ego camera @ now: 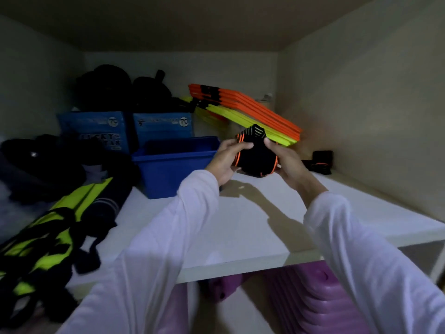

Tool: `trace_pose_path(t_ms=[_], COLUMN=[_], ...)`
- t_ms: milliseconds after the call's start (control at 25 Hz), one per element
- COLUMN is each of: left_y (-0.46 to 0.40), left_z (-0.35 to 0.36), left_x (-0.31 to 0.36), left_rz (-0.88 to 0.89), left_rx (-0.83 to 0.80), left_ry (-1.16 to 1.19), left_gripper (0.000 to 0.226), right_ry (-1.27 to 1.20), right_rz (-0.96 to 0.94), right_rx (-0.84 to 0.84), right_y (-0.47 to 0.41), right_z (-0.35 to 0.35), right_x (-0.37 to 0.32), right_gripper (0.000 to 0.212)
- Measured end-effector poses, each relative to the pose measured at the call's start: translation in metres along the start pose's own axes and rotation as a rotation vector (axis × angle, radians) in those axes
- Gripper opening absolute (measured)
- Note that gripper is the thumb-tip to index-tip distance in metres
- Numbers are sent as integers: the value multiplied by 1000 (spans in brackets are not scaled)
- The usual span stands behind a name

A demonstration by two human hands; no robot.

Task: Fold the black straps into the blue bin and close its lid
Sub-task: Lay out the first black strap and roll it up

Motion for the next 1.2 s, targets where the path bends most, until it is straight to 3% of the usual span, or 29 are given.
trace_pose_path(t_ms=[120, 320, 400, 560, 720, 840, 960, 1080, 1200], left_y=[7, 12, 10, 6, 6, 2, -6, -13, -17], left_z=[-43, -111, -132, -170, -209, -221, -229, -241, -248], left_x=[37, 74, 83, 99, 112, 115, 114, 116, 116], left_rz=[122, 169, 166, 195, 86, -56, -147, -230, -285], left_rx=[155, 286, 338, 550, 834, 914, 909, 891, 862], left_ry=[21, -6, -90, -423, -855, -1086, -1216, -1252, -1211], left_gripper=[36, 44, 57, 52, 32, 35, 40, 43, 43], right_ry=[37, -53, -71, -45, 435, 951, 1321, 1408, 1220], right_rz=[-10, 64, 89, 90, 17, 43, 112, 189, 315], right_rx=[-105, -279, -286, -234, -183, -420, -683, -833, -826], right_y=[-22, -50, -61, -83, -116, -127, -127, -128, -129], right_z=[51, 129, 149, 174, 191, 215, 235, 246, 248], right_x=[-7, -7, -3, 9, 20, 34, 48, 57, 63], right_gripper=[38, 13, 20, 32, 53, 60, 47, 40, 42])
Point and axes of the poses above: each hand's wrist, its own y-axis away from the middle knuckle, its own z-axis out of the palm, x = y × z, the point moved 5 cm from there along -y, towards the middle knuckle, and after that the axes turned 6 degrees about -z, right-handed, at the moved point
